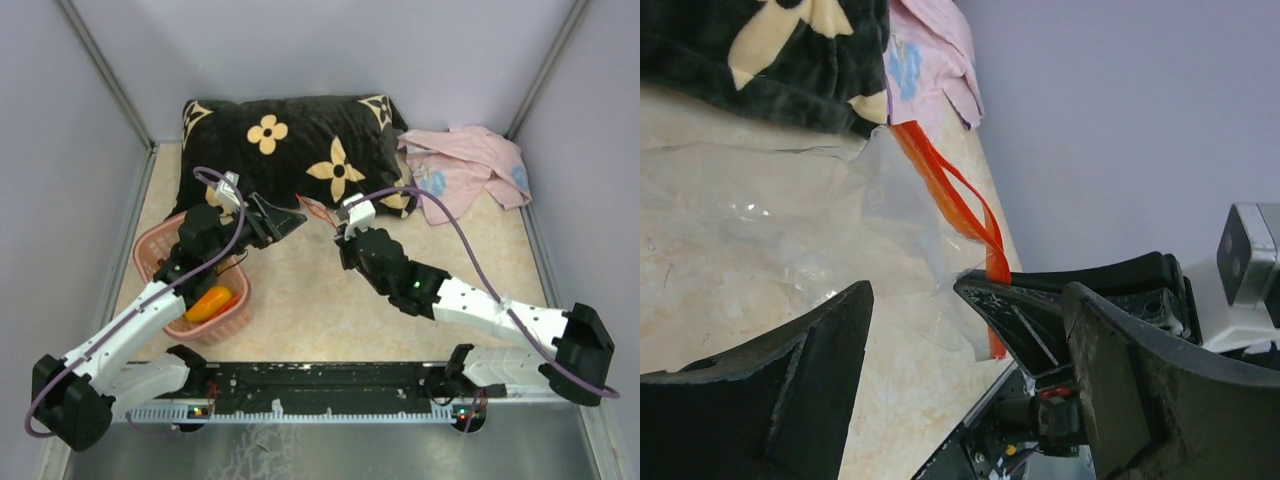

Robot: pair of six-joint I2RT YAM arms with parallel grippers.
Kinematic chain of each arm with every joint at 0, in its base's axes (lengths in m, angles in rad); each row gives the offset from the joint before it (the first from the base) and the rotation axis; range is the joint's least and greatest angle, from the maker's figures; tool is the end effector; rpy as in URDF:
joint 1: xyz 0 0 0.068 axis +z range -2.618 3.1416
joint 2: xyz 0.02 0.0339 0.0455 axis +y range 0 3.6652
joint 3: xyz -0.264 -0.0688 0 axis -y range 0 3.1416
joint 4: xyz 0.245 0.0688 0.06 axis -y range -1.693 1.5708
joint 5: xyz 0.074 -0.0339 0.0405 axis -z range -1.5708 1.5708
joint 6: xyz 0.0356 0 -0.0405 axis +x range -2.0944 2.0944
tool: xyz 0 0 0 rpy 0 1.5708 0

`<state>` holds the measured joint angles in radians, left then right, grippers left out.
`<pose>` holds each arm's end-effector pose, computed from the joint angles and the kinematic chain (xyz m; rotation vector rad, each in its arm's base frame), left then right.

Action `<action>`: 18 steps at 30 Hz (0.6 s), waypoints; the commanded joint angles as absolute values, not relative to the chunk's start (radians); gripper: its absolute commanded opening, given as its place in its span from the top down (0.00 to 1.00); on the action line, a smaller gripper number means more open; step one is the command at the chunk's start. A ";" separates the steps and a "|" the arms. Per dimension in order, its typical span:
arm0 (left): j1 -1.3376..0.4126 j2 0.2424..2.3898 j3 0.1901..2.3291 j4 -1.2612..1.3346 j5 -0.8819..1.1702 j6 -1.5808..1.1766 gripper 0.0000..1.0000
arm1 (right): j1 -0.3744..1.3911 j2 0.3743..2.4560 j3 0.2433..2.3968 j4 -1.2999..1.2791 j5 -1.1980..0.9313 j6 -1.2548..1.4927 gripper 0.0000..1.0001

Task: Place the food in the zip-top bag and seal the zipper
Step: Open the zipper of the food storage bag.

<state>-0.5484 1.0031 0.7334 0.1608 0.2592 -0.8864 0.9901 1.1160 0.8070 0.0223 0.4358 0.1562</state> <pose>0.1983 -0.1318 0.3169 -0.0974 1.8474 -1.2636 0.1539 0.2071 0.3033 -0.4625 1.7899 0.4002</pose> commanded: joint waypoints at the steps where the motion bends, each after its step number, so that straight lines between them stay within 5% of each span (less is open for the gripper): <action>1: -0.551 1.001 0.758 0.136 0.197 -0.920 0.18 | 1.042 1.153 0.884 0.107 0.595 0.095 1.00; 18: -0.551 1.096 0.782 0.208 0.176 -0.940 0.22 | 1.102 1.197 0.887 0.162 0.633 0.076 1.00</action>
<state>-0.5484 1.0702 0.7391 0.1501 0.1604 -0.9283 1.0863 1.1923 0.8341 0.0868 0.5861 0.0856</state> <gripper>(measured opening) 0.787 0.010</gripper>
